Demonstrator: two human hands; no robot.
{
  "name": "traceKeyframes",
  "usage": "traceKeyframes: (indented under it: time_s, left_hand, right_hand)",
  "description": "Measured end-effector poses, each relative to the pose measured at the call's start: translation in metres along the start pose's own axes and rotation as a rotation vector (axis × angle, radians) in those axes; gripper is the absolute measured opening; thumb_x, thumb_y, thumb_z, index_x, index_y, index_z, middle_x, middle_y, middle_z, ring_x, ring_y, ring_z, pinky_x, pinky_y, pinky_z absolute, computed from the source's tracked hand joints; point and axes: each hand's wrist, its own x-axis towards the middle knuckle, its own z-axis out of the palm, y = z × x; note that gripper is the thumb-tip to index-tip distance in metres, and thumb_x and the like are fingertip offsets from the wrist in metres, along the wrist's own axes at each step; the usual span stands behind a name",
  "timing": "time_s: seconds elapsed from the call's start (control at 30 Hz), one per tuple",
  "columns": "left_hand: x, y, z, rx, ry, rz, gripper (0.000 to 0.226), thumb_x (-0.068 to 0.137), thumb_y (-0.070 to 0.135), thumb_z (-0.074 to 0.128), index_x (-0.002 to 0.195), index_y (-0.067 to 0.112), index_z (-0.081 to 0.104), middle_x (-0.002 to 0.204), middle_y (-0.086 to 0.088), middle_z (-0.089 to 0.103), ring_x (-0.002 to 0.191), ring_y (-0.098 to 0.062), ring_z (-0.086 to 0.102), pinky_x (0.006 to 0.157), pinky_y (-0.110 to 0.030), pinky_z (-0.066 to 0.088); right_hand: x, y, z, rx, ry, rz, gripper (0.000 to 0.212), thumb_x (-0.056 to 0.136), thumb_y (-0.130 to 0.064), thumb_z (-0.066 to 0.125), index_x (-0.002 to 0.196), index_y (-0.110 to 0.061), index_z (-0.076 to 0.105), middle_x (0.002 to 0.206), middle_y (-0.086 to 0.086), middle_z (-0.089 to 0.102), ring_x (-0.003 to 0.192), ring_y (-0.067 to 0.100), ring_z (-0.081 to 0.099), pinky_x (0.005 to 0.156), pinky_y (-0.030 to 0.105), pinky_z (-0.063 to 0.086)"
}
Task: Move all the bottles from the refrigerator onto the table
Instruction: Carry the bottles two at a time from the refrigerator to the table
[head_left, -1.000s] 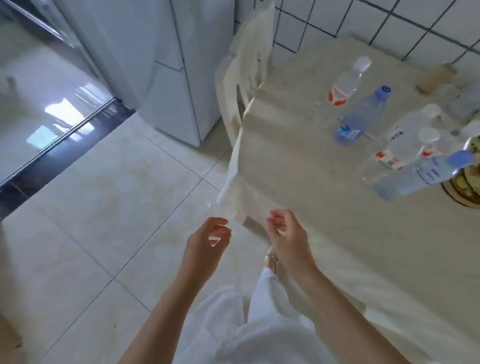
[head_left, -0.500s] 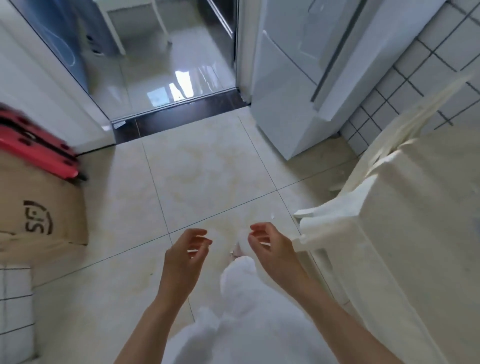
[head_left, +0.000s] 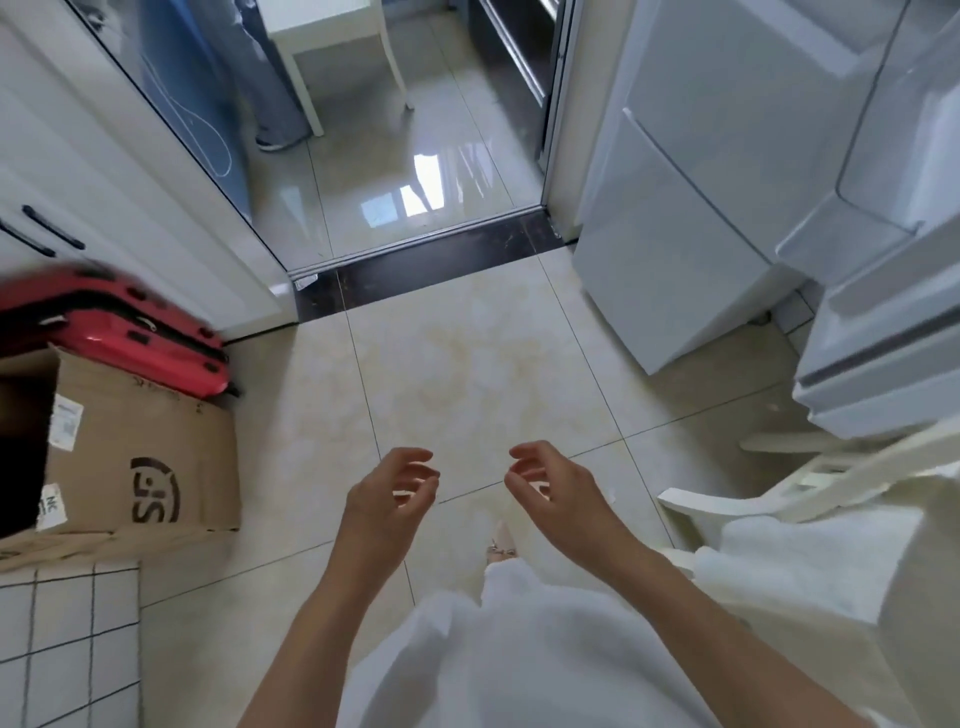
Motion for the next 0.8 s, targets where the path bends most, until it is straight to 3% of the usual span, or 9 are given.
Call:
traceKeyframes:
  time_s: [0.3,0.53,0.67,0.8]
  left_hand:
    - [0.126,0.031,-0.025,-0.022,-0.002,0.044,0.026,0.089,0.016,0.066,0.093,0.04,0.059,0.087,0.013,0.072,0.082,0.002,0.067,0.072,-0.015,0.053]
    - [0.268,0.059,-0.058,0.084,-0.186,0.148,0.02,0.091,0.016,0.064,0.104,0.03,0.061,0.09,0.016,0.07,0.082,0.002,0.066,0.072,-0.012,0.05]
    - [0.352,0.088,-0.084,0.172,-0.304,0.234,0.019,0.092,0.017,0.064,0.108,0.026,0.061,0.093,0.01,0.071,0.084,-0.005,0.067,0.075,-0.018,0.054]
    - [0.425,0.122,-0.093,0.188,-0.362,0.287,0.025,0.09,0.01,0.064,0.098,0.034,0.061,0.09,0.011,0.071,0.082,0.0,0.065,0.073,-0.017,0.051]
  right_hand:
    - [0.115,-0.052,-0.023,0.004,0.064,0.026,0.029,0.093,-0.032,0.055,0.12,-0.021,0.055,0.107,-0.008,0.064,0.103,0.006,0.06,0.093,0.031,0.05]
    - [0.216,-0.099,-0.035,0.063,0.2,0.09,0.027,0.094,-0.029,0.055,0.119,-0.02,0.055,0.106,-0.009,0.063,0.103,0.006,0.06,0.094,0.032,0.05]
    - [0.265,-0.131,-0.042,0.116,0.312,0.136,0.027,0.093,-0.028,0.056,0.12,-0.021,0.054,0.107,-0.008,0.064,0.104,0.006,0.06,0.094,0.031,0.05]
    - [0.298,-0.152,-0.052,0.181,0.402,0.168,0.027,0.094,-0.029,0.056,0.12,-0.023,0.054,0.108,-0.01,0.062,0.106,0.005,0.058,0.095,0.027,0.049]
